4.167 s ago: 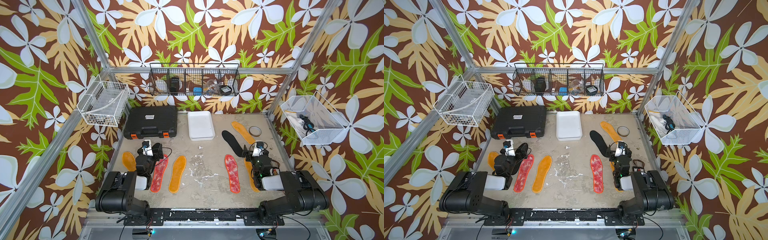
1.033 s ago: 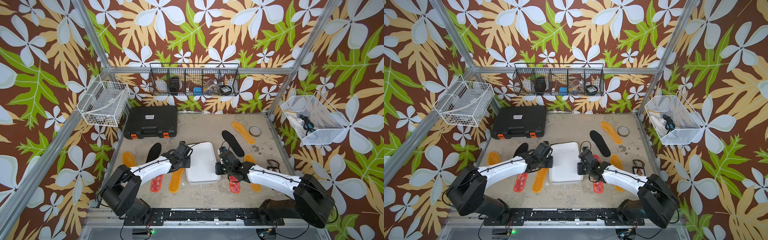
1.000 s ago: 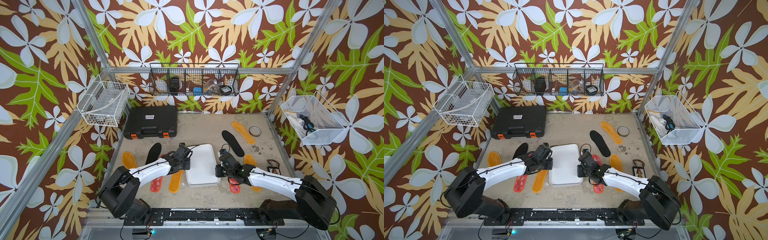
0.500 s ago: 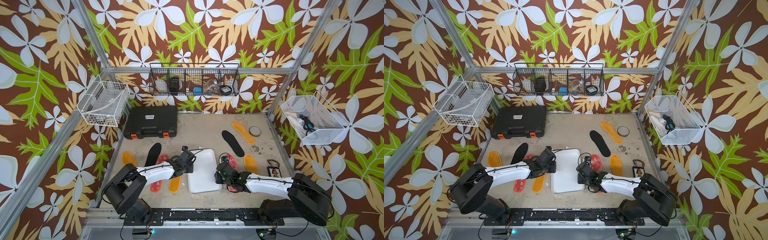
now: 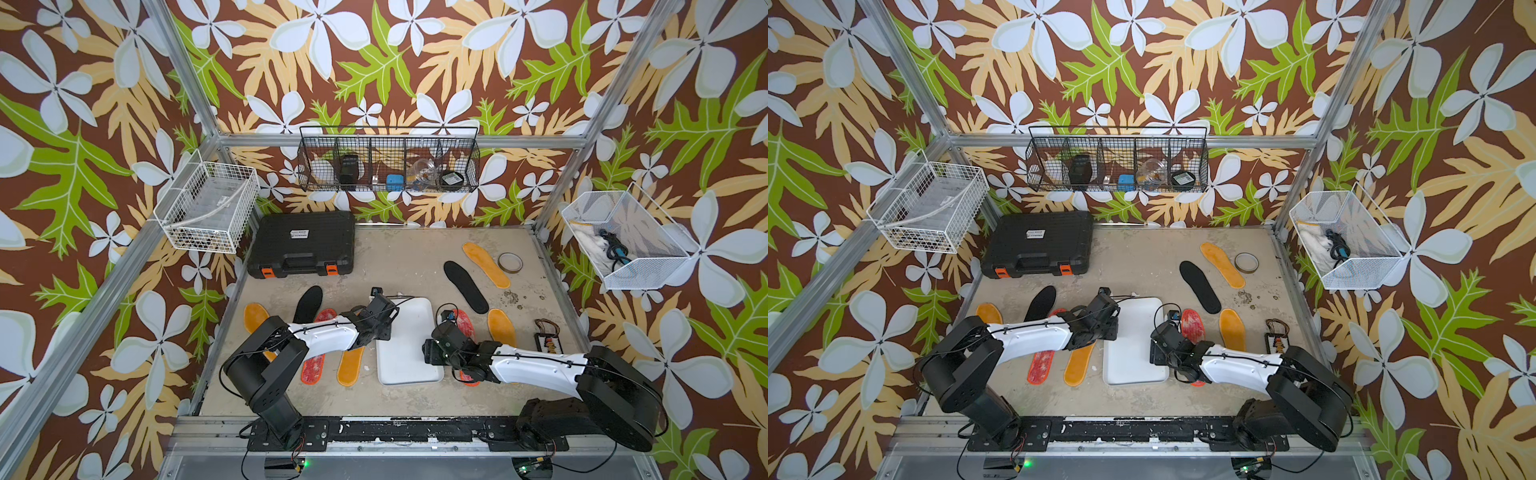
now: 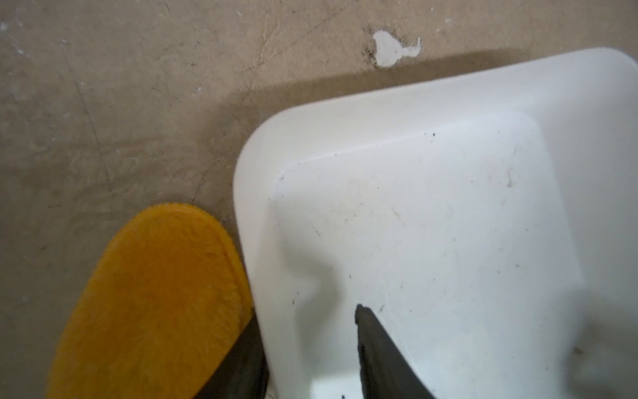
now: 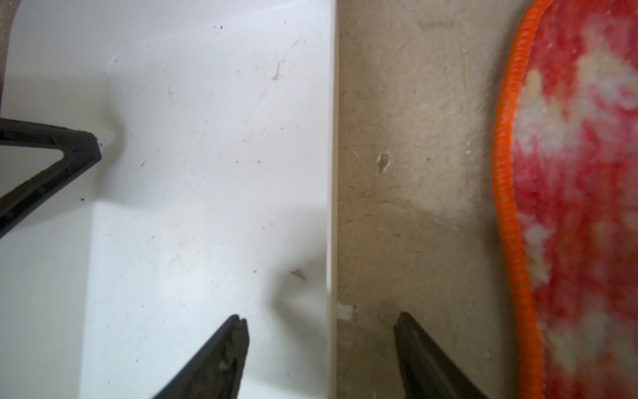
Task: Put the insoles into the storage box
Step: Move the storage box to the center of the board, then pick up the insole from the center of the board.
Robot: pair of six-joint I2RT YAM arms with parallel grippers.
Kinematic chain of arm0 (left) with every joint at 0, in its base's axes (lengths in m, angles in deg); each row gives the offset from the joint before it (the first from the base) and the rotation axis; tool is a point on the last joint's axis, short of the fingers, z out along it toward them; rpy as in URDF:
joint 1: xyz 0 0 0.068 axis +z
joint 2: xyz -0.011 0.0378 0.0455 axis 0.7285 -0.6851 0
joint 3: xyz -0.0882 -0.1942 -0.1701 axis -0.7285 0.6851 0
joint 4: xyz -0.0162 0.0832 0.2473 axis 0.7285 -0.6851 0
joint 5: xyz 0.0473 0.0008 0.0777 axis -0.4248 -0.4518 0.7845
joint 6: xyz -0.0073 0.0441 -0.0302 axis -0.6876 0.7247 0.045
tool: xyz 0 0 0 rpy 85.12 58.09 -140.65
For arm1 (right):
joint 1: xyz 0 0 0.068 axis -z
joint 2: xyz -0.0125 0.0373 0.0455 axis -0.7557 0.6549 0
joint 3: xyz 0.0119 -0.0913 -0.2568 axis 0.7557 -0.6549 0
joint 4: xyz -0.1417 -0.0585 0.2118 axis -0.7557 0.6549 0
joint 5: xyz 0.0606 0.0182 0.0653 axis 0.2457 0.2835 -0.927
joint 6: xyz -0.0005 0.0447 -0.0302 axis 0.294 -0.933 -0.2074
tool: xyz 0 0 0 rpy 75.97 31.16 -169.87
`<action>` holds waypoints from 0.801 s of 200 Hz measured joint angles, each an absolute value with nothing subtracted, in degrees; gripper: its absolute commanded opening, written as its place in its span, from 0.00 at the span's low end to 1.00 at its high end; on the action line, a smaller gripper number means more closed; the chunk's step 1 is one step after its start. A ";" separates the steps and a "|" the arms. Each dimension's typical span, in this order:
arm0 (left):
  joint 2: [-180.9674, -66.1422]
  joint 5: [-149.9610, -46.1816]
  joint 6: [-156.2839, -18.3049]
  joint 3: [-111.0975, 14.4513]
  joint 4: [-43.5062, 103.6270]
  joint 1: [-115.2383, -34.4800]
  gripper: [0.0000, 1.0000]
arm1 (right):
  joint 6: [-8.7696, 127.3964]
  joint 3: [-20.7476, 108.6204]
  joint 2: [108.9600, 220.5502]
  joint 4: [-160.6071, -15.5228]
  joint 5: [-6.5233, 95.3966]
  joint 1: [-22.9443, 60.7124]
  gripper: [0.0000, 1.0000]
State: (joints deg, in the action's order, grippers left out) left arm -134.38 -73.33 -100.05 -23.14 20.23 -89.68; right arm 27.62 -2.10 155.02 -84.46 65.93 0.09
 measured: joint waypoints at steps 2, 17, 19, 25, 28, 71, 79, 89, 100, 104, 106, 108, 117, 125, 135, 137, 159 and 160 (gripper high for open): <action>-134.38 -73.20 -99.85 -23.29 20.19 -89.68 0.46 | 27.60 -2.10 154.87 -84.44 65.95 0.09 0.76; -134.38 -72.50 -99.66 -24.08 20.23 -89.68 0.46 | 27.68 -2.10 153.69 -84.09 66.46 0.09 0.77; -134.38 -72.39 -99.50 -24.17 20.27 -89.68 0.46 | 27.71 -2.07 153.54 -84.00 66.57 0.09 0.79; -134.38 -72.26 -99.26 -24.30 20.32 -89.68 0.46 | 27.90 -1.99 153.08 -83.58 66.94 0.09 0.80; -134.38 -72.17 -99.15 -24.36 20.32 -89.68 0.46 | 27.90 -1.88 152.79 -83.28 67.05 0.09 0.80; -133.71 -70.90 -98.39 -25.37 19.84 -89.68 0.48 | 29.65 -1.13 146.48 -78.95 70.96 0.09 0.99; -133.18 -70.62 -98.22 -25.52 19.62 -89.68 0.49 | 30.59 -1.03 144.55 -77.66 72.21 0.09 1.00; -132.22 -70.09 -98.00 -25.57 19.49 -89.68 0.50 | 31.42 -0.94 142.24 -76.44 73.58 0.09 1.00; -130.97 -69.53 -97.52 -25.54 19.60 -89.68 0.50 | 32.58 -0.94 139.35 -75.13 75.20 0.09 1.00; -130.58 -69.33 -97.12 -25.57 19.79 -89.68 0.50 | 32.93 -1.00 138.22 -74.80 75.72 0.09 1.00; -130.45 -69.29 -96.99 -25.59 19.88 -89.68 0.50 | 33.19 -1.07 137.76 -74.69 75.99 0.09 1.00; -130.36 -69.22 -96.93 -25.65 19.90 -89.68 0.50 | 33.43 -1.11 137.30 -74.62 76.18 0.09 1.00; -130.32 -69.15 -96.71 -26.37 19.79 -89.68 0.51 | 33.96 -1.68 134.85 -74.47 77.19 0.09 1.00; -130.76 -69.18 -96.31 -27.29 19.77 -89.68 0.51 | 34.59 -2.42 132.84 -74.45 77.87 0.09 0.99; -131.65 -69.24 -95.83 -28.34 19.86 -89.68 0.51 | 35.18 -3.43 130.52 -74.38 78.70 0.09 0.99; -131.80 -69.26 -95.75 -28.49 19.88 -89.68 0.52 | 35.20 -3.58 130.22 -74.40 78.83 0.09 0.99; -133.36 -69.09 -95.99 -29.22 18.46 -89.65 0.54 | 36.49 -4.85 127.64 -74.40 79.72 0.14 0.99; -133.36 -69.07 -96.03 -29.22 18.35 -89.65 0.54 | 36.51 -4.87 127.62 -74.40 79.77 0.14 0.99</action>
State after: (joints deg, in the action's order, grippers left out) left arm -133.36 -69.07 -96.03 -29.22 18.35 -89.65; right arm 36.51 -4.87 127.62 -74.40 79.77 0.14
